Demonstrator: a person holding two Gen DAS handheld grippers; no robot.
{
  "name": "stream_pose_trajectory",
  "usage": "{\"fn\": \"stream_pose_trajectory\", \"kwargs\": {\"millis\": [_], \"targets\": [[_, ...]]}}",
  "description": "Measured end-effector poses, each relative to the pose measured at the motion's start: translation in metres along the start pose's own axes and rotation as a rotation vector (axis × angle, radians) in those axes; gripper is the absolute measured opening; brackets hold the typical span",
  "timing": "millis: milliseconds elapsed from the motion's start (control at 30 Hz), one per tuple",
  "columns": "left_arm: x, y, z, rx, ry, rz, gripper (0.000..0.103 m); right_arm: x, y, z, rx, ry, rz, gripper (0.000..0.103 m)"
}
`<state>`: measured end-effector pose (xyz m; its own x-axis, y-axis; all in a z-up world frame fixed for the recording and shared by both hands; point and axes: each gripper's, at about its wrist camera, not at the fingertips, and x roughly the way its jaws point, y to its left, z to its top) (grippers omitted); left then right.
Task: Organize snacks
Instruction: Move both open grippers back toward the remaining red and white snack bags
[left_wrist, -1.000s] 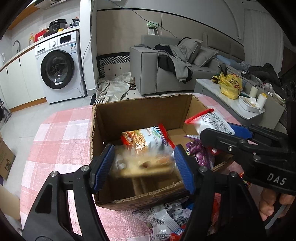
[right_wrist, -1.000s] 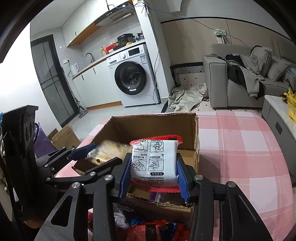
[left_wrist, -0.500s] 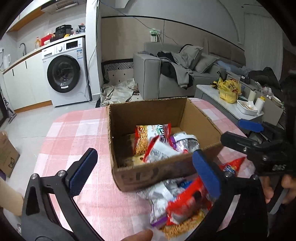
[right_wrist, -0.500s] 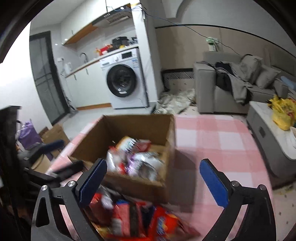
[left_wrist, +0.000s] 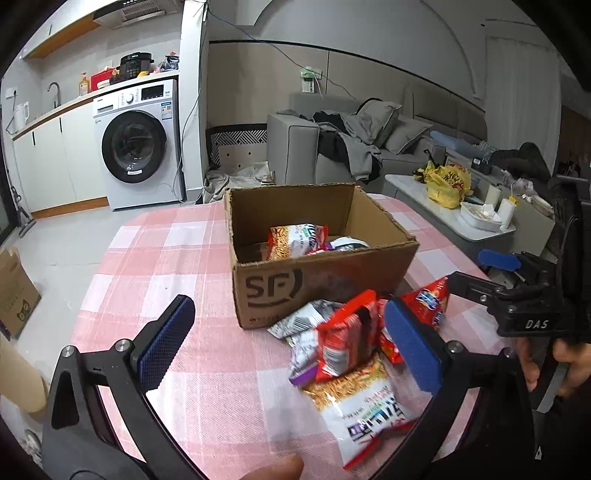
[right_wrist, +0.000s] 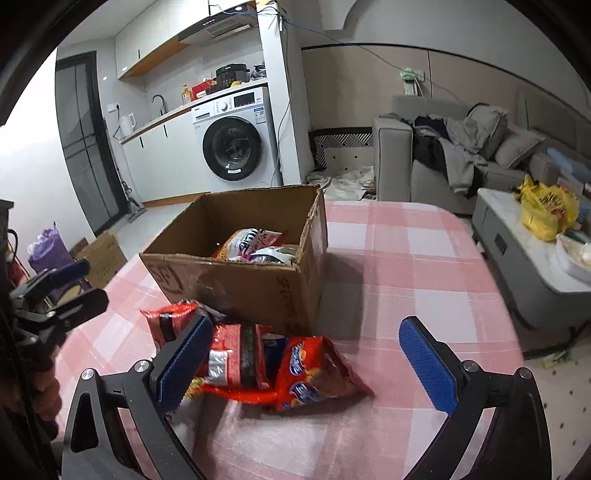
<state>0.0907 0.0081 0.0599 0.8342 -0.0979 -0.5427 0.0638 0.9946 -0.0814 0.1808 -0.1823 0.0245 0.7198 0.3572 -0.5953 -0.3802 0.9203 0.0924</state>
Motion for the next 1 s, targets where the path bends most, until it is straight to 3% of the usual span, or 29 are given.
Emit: {"fn": "stream_pose_trajectory", "kwargs": {"millis": [333, 1000], "targets": [[-0.024, -0.017, -0.025, 0.020, 0.037, -0.014, 0.102, -0.011, 0.010, -0.005, -0.052, 0.009, -0.003, 0.103], [0.023, -0.024, -0.053, -0.008, 0.205, -0.008, 0.102, 0.025, 0.002, -0.022, -0.033, 0.141, -0.011, 0.103]]}}
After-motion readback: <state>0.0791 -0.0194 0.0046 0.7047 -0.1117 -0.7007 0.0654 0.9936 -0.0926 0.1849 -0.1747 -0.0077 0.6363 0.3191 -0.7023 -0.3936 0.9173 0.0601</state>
